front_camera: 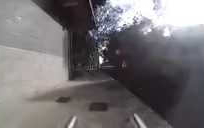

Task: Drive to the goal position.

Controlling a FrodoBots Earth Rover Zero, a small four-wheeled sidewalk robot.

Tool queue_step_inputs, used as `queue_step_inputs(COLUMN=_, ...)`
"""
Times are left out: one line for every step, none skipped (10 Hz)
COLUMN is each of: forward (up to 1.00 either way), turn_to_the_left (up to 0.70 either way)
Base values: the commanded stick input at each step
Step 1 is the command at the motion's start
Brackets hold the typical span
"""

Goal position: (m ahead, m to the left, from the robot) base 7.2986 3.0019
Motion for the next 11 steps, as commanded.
queue_step_inputs(forward=1.00, turn_to_the_left=0.00)
queue_step_inputs(forward=1.00, turn_to_the_left=0.00)
queue_step_inputs(forward=1.00, turn_to_the_left=0.00)
queue_step_inputs(forward=1.00, turn_to_the_left=0.00)
queue_step_inputs(forward=1.00, turn_to_the_left=0.00)
queue_step_inputs(forward=1.00, turn_to_the_left=0.00)
queue_step_inputs(forward=1.00, turn_to_the_left=0.00)
queue_step_inputs(forward=1.00, turn_to_the_left=0.00)
queue_step_inputs(forward=1.00, turn_to_the_left=0.00)
queue_step_inputs(forward=1.00, turn_to_the_left=0.00)
queue_step_inputs(forward=1.00, turn_to_the_left=0.00)
